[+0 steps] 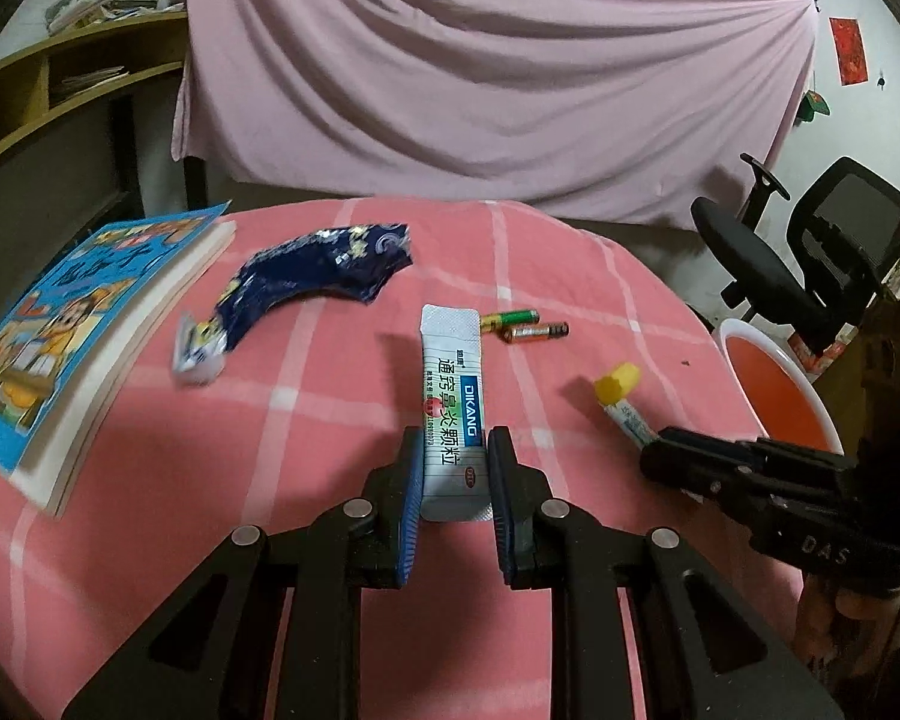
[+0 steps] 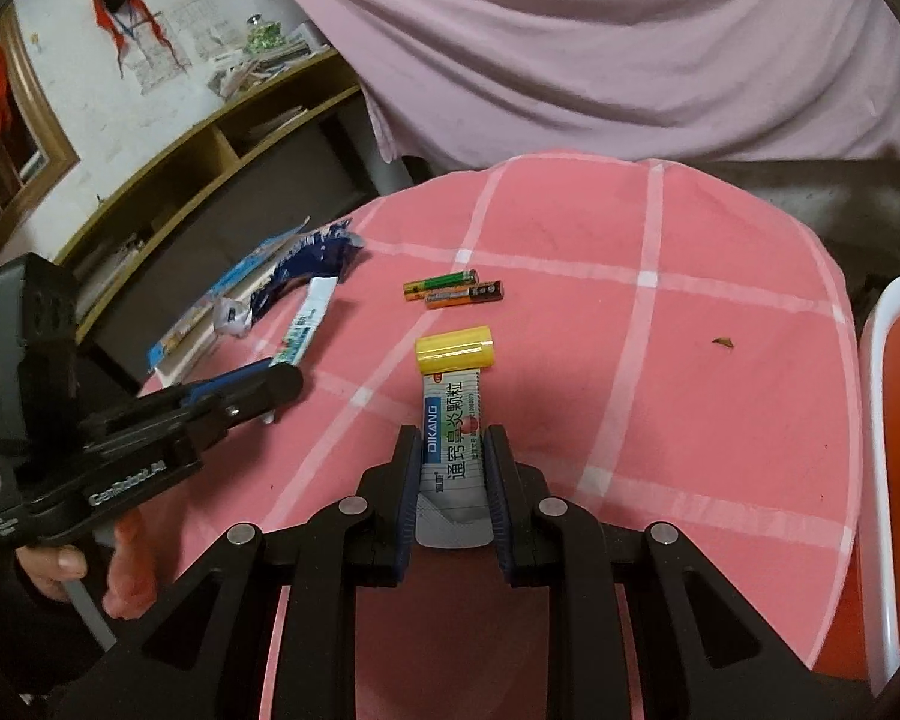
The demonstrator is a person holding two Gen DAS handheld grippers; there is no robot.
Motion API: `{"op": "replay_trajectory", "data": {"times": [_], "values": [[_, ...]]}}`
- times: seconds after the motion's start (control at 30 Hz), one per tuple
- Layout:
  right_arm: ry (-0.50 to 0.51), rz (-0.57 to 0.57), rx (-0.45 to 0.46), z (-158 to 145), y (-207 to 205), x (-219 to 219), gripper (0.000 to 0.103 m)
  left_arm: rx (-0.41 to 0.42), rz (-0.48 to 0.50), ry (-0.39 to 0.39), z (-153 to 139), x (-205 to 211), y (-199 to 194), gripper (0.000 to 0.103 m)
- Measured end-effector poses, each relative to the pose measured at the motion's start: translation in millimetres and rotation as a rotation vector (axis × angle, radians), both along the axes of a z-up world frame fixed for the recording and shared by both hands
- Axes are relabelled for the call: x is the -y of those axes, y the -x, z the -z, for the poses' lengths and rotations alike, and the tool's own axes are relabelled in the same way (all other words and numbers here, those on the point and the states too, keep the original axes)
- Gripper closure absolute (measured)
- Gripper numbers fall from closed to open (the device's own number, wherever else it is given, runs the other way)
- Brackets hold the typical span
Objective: Collect trash
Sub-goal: 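Grasp the white tube with left gripper while right holds the sachet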
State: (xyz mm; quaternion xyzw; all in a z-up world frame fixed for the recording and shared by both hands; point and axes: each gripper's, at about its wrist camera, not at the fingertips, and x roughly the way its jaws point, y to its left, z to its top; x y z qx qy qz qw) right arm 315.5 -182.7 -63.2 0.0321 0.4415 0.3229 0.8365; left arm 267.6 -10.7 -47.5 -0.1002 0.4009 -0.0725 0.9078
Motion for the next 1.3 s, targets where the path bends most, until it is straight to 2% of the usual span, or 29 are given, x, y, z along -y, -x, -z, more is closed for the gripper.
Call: {"op": "replay_trajectory", "data": {"times": [0.13,0.23,0.37,0.6,0.77,0.93,1.13,1.3], "values": [[0.091,-0.009,0.056,-0.9,9.2,-10.7,0.083,-0.017,-0.033,0.036,-0.7,-10.0,14.8,0.086],[0.110,-0.016,0.070,-1.1,11.0,-17.1,0.083,-0.016,-0.056,0.048,-2.2,-14.0,20.9,0.086],[0.105,-0.053,0.068,0.8,13.2,-22.3,0.084,-0.002,-0.062,0.026,-5.3,-11.5,31.7,0.086],[-0.010,-0.111,0.030,-4.7,23.5,-21.9,0.084,0.032,-0.068,0.000,-5.9,-7.6,51.7,0.086],[0.036,-0.133,0.060,-10.3,34.6,-25.1,0.084,0.048,-0.065,-0.015,-5.2,-5.4,59.4,0.086],[0.143,-0.128,0.082,-7.8,48.4,-26.6,0.084,0.049,-0.055,-0.033,-3.3,-1.8,64.3,0.086],[0.124,-0.067,0.072,-9.9,52.3,-8.6,0.084,0.047,-0.042,-0.025,-1.8,1.8,70.9,0.086],[0.122,-0.061,0.056,-7.4,52.7,-9.6,0.083,0.043,-0.039,-0.019,-0.1,4.6,77.1,0.086]]}}
